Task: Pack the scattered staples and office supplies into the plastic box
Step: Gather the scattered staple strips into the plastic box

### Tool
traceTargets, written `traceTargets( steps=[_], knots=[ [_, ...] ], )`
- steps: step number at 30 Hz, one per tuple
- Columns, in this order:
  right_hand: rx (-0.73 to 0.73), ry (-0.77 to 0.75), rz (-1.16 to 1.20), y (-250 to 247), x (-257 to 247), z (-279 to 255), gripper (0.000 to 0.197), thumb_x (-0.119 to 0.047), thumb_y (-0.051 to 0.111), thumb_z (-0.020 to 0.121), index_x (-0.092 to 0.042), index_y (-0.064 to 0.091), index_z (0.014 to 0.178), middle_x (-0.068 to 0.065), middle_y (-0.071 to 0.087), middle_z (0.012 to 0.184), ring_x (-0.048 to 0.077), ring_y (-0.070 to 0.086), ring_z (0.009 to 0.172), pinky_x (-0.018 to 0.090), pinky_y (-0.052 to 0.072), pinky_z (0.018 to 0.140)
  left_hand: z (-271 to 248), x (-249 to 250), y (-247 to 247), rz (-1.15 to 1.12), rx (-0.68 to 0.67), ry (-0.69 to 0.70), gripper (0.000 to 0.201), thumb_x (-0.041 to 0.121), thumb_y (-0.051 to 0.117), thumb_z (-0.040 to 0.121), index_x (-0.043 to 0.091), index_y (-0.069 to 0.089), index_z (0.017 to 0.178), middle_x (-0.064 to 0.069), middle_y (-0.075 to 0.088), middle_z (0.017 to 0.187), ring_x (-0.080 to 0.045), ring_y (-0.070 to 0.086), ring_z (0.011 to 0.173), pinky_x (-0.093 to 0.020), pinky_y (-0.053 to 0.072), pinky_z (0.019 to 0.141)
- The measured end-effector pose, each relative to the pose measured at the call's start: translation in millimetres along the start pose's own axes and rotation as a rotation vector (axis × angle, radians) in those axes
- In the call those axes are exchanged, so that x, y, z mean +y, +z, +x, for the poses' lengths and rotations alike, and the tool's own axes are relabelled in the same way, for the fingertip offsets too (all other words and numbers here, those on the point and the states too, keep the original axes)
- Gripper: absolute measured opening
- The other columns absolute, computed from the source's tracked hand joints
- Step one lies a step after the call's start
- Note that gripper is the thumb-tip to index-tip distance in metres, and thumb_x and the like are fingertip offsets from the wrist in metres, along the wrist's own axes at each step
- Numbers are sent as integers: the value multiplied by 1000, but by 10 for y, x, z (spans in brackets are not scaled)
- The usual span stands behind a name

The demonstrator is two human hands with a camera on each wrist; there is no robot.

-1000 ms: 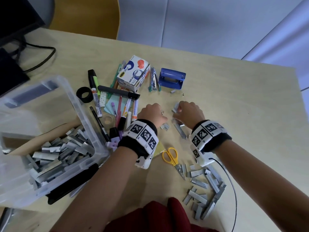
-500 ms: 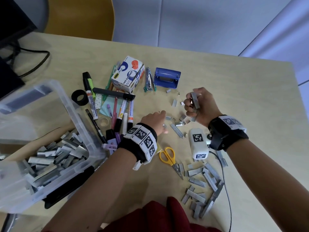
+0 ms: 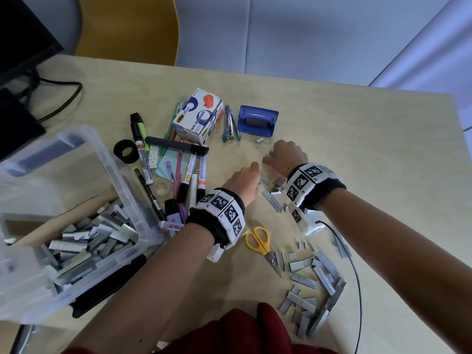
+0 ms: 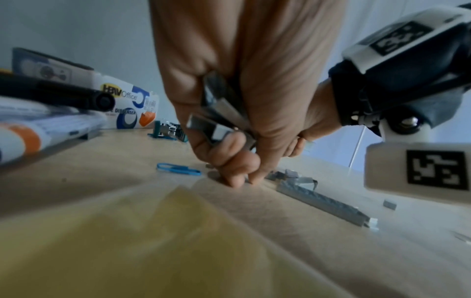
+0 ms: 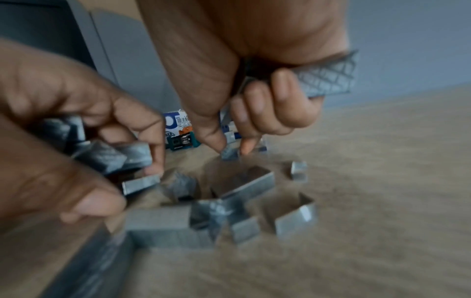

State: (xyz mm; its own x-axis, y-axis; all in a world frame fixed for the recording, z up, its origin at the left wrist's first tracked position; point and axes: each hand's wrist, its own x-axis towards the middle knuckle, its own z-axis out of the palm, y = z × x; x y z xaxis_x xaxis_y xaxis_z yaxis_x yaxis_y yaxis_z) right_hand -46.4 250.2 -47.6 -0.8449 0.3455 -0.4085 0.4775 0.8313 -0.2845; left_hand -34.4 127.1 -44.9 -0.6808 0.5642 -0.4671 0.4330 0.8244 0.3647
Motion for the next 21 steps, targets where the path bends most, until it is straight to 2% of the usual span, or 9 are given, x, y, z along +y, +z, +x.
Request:
traceTargets(
  steps=[2,4,6,8,11,15,19,21],
  knots=[
    [-34,17,68,-9,37,23,22,-25,55,85,-7,47,75,4,47,75,25,48,73,28,39,64,20,-21,-9,-57,-14,-32,24,7,46,94,1,38,115,-21,53,111,-38,55,102,-36,39,72],
    [-97,53,258,-39,108,38,29,-26,56,84,-11,46,62,2,45,62,21,47,60,24,34,52,35,-41,-24,-115,-23,-64,24,9,48,94,1,39,115,-21,50,114,-37,53,104,-37,42,77],
    [-155,91,574,-80,182,1,32,-22,52,84,-13,44,54,-1,37,48,17,32,44,20,25,43,43,-57,-28,-165,-32,-90,25,9,48,94,2,39,116,-20,47,116,-37,53,104,-38,44,82],
    [-207,142,948,-108,263,-60,31,-20,47,82,-15,39,53,-6,25,40,14,18,39,17,16,40,47,-73,-24,-207,-36,-115,27,10,48,93,2,39,117,-20,45,118,-37,52,103,-38,44,85],
    [-327,146,1344,-118,366,-186,24,-22,40,81,-17,34,58,-8,19,42,9,15,36,14,11,38,40,-108,-22,-278,-29,-143,28,13,49,92,3,40,117,-19,44,118,-34,52,97,-35,44,80],
    [-372,46,1566,-133,394,-378,11,-23,39,70,-15,36,62,-2,12,55,10,17,39,17,12,41,-42,-114,-86,-391,31,-132,30,16,54,89,6,43,115,-18,50,115,-25,48,84,-28,39,71],
    [-366,-52,1696,-156,328,-520,15,-25,38,64,-11,44,60,0,30,50,12,23,41,16,16,40,-308,-51,-293,-490,149,-58,35,20,60,88,7,45,117,-12,50,109,-21,46,86,-21,35,68],
    [-365,-97,1726,-185,246,-575,20,-25,36,65,-10,48,60,2,35,52,13,24,43,15,19,40,-518,-32,-457,-507,224,7,30,19,60,87,10,45,111,-5,47,95,-19,44,80,-14,34,56]
  ],
)
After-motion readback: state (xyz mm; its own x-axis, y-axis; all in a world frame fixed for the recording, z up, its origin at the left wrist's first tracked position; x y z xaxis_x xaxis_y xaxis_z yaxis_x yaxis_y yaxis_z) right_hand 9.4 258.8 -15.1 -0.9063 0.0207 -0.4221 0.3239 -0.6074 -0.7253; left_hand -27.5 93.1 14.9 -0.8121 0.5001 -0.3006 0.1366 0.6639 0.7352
